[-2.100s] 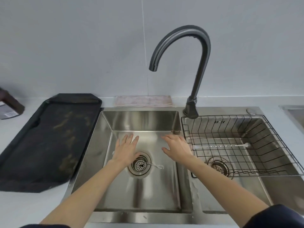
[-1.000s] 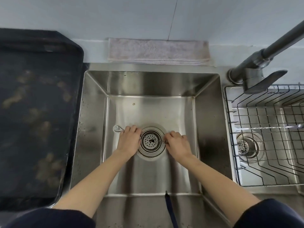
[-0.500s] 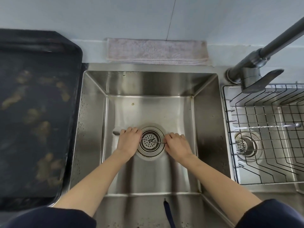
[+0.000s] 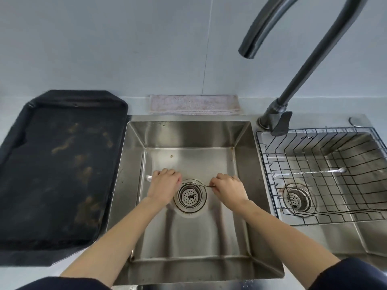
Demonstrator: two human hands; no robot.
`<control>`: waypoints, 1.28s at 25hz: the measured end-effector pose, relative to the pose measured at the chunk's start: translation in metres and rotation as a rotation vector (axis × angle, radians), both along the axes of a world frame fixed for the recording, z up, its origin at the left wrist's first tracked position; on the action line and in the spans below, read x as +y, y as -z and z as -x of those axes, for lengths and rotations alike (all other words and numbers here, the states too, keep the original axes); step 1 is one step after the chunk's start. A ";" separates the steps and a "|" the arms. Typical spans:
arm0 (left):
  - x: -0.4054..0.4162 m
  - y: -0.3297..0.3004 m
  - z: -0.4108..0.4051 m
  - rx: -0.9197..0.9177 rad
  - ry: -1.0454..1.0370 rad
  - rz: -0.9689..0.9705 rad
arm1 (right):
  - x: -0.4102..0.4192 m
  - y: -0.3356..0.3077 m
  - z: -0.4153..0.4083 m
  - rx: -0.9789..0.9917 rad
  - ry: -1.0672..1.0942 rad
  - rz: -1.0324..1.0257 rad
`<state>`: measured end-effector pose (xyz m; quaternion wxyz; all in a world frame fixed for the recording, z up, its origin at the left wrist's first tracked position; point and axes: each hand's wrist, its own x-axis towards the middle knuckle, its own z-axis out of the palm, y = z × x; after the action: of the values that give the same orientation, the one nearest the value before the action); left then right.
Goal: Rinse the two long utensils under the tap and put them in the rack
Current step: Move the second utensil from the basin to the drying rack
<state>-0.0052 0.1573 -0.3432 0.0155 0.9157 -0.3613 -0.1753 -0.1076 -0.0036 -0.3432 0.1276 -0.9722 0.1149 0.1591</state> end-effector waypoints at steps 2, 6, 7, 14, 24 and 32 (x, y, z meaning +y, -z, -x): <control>0.000 -0.014 0.003 -0.019 0.005 0.034 | -0.002 -0.012 0.004 -0.063 0.014 0.013; -0.001 -0.041 0.014 -0.045 0.021 0.113 | -0.009 -0.036 0.014 -0.164 0.050 0.041; -0.002 -0.046 0.018 -0.054 0.025 0.125 | -0.011 -0.041 0.017 -0.185 0.056 0.048; -0.018 -0.070 0.046 -0.087 0.063 0.139 | -0.030 -0.072 0.050 -0.269 0.071 0.082; -0.086 -0.083 0.102 -0.095 0.166 0.183 | -0.100 -0.088 0.126 -0.374 0.149 0.142; -0.137 -0.087 0.136 -0.150 0.193 0.189 | -0.169 -0.093 0.172 -0.342 0.232 0.202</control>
<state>-0.1409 0.0200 -0.2562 0.0576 0.8817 -0.4627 -0.0721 -0.2791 -0.1726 -0.2504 0.0644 -0.9732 0.2177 -0.0362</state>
